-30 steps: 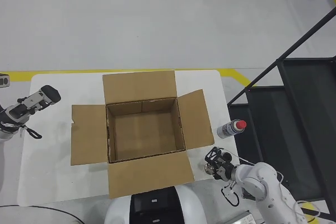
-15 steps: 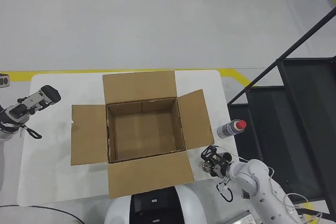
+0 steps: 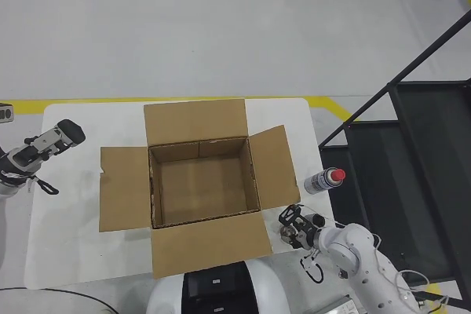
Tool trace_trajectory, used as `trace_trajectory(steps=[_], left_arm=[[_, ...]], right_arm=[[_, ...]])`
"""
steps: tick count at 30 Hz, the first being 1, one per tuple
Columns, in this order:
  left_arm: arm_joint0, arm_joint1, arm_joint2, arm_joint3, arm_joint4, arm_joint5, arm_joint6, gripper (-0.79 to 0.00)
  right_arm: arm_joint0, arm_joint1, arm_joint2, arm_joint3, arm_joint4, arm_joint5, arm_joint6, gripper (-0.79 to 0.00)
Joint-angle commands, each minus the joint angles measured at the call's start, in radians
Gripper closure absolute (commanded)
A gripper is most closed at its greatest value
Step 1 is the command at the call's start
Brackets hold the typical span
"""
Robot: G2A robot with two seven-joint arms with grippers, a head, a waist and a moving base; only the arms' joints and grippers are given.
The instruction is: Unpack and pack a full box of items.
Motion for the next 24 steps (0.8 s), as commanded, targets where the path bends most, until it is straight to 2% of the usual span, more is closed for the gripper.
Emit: trace_trajectory(steps=[1,16,20,24], left_arm=[[0.0,0.0,0.0,0.0,0.0,0.0,0.0,-0.785],[0.0,0.0,0.0,0.0,0.0,0.0,0.0,-0.785],[0.0,0.0,0.0,0.0,0.0,0.0,0.0,-0.785],[0.0,0.0,0.0,0.0,0.0,0.0,0.0,-0.785]], right_arm=[[-0.014,0.004,0.014,-0.013,0.007,-0.011,-0.006,-0.77],[-0.269,0.044,0.212,-0.224,0.095,-0.242,-0.078,-0.785],[-0.299,0.05,0.249,-0.234,0.113,-0.257,-0.099,-0.785],[-0.276,0.053,0.232,-0.245,0.103,-0.247,-0.093,-0.785]])
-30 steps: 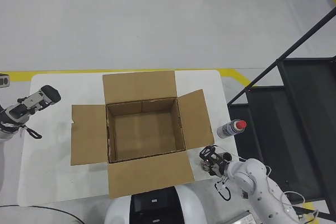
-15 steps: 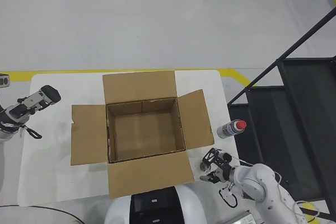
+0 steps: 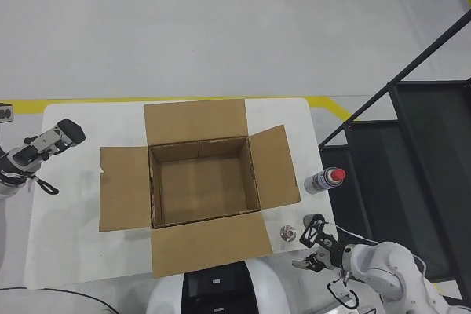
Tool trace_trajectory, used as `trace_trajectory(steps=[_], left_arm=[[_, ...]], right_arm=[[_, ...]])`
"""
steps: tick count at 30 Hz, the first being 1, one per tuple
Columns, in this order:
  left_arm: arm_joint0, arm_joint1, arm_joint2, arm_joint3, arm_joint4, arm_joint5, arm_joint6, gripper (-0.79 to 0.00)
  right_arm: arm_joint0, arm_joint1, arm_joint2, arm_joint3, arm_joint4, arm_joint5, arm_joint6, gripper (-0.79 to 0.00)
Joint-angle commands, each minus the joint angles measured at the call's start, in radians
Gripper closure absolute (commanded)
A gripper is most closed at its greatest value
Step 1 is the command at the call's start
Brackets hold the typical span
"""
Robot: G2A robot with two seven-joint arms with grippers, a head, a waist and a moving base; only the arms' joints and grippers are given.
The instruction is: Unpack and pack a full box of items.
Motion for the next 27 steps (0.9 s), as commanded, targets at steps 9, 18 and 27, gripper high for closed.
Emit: trace_trajectory(steps=[9,18,27], left_arm=[[0.0,0.0,0.0,0.0,0.0,0.0,0.0,-0.785],[0.0,0.0,0.0,0.0,0.0,0.0,0.0,-0.785],[0.0,0.0,0.0,0.0,0.0,0.0,0.0,-0.785]], right_arm=[[0.125,0.006,-0.09,0.038,-0.069,0.037,0.062,-0.785],[0.171,0.006,-0.138,0.065,-0.098,0.06,0.069,-0.785],[0.171,0.006,-0.138,0.065,-0.098,0.06,0.069,-0.785]])
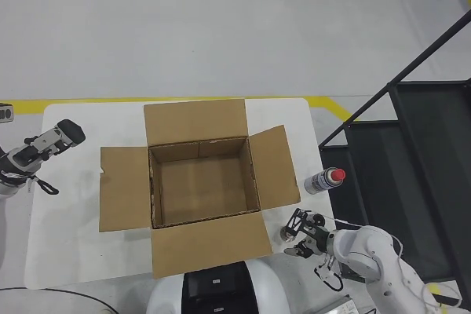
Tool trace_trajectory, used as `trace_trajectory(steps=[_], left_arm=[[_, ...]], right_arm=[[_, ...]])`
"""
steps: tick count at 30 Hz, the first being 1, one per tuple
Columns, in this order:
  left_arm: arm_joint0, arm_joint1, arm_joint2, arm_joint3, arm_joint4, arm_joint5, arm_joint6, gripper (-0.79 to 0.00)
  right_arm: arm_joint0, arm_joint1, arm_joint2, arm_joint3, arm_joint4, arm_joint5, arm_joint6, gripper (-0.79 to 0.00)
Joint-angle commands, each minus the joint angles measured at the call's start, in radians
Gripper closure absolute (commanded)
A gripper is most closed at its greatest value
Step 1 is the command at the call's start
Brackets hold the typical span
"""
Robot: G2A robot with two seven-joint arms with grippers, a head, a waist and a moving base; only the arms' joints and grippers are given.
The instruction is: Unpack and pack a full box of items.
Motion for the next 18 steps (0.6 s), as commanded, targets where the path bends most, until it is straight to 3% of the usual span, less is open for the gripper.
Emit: trace_trajectory(steps=[1,9,17,18], left_arm=[[0.0,0.0,0.0,0.0,0.0,0.0,0.0,-0.785],[0.0,0.0,0.0,0.0,0.0,0.0,0.0,-0.785],[0.0,0.0,0.0,0.0,0.0,0.0,0.0,-0.785],[0.0,0.0,0.0,0.0,0.0,0.0,0.0,-0.785]], right_arm=[[0.0,0.0,0.0,0.0,0.0,0.0,0.0,-0.785],[0.016,0.001,-0.02,0.031,-0.023,-0.001,-0.001,-0.785],[0.127,0.0,-0.103,0.174,-0.036,-0.017,0.005,-0.785],[0.134,0.0,-0.108,0.182,-0.037,-0.019,0.005,-0.637]])
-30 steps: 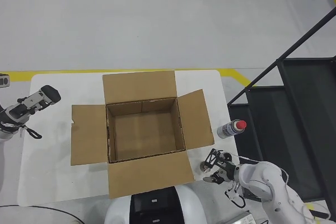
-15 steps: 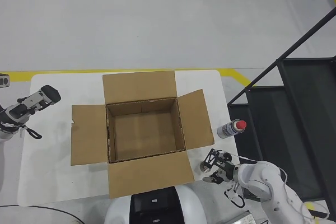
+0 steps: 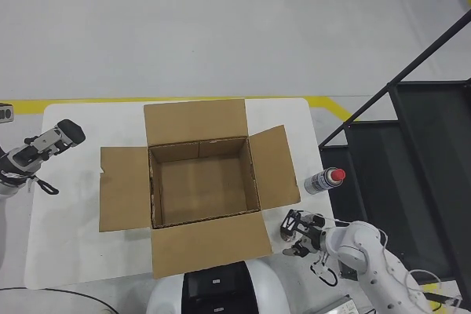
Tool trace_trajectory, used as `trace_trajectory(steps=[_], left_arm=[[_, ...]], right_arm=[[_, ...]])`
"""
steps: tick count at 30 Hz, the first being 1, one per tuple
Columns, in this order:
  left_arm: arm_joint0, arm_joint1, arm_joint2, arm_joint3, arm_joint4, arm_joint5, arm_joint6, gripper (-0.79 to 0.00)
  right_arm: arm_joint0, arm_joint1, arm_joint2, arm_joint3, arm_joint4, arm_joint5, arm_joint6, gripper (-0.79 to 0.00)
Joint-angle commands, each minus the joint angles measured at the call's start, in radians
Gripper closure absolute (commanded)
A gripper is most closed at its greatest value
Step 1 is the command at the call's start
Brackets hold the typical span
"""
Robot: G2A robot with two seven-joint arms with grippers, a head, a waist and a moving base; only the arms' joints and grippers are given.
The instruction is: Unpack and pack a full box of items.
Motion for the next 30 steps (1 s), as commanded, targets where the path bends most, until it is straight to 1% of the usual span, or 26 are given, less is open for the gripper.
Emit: trace_trajectory(steps=[1,2,5,6,7,19,23,28,30], left_arm=[[0.0,0.0,0.0,0.0,0.0,0.0,0.0,-0.785],[0.0,0.0,0.0,0.0,0.0,0.0,0.0,-0.785],[0.0,0.0,0.0,0.0,0.0,0.0,0.0,-0.785],[0.0,0.0,0.0,0.0,0.0,0.0,0.0,-0.785],[0.0,0.0,0.0,0.0,0.0,0.0,0.0,-0.785],[0.0,0.0,0.0,0.0,0.0,0.0,0.0,-0.785],[0.0,0.0,0.0,0.0,0.0,0.0,0.0,-0.785],[0.0,0.0,0.0,0.0,0.0,0.0,0.0,-0.785],[0.0,0.0,0.0,0.0,0.0,0.0,0.0,-0.785]], right_arm=[[0.018,0.0,-0.011,0.021,-0.002,-0.005,-0.002,-0.422],[0.026,0.0,-0.016,0.031,-0.001,-0.006,-0.005,-0.372],[0.049,0.001,-0.034,0.063,-0.007,-0.008,-0.01,-0.311],[0.053,0.001,-0.038,0.069,-0.008,-0.008,-0.011,-0.265],[0.059,0.001,-0.043,0.076,-0.009,-0.009,-0.013,-0.252],[0.066,0.009,-0.061,0.092,-0.027,0.002,-0.025,-0.277],[0.065,0.012,-0.061,0.088,-0.034,0.007,-0.027,-0.256],[0.069,0.014,-0.073,0.083,-0.049,0.016,-0.023,-0.292],[0.072,0.015,-0.081,0.081,-0.052,0.019,-0.02,-0.329]])
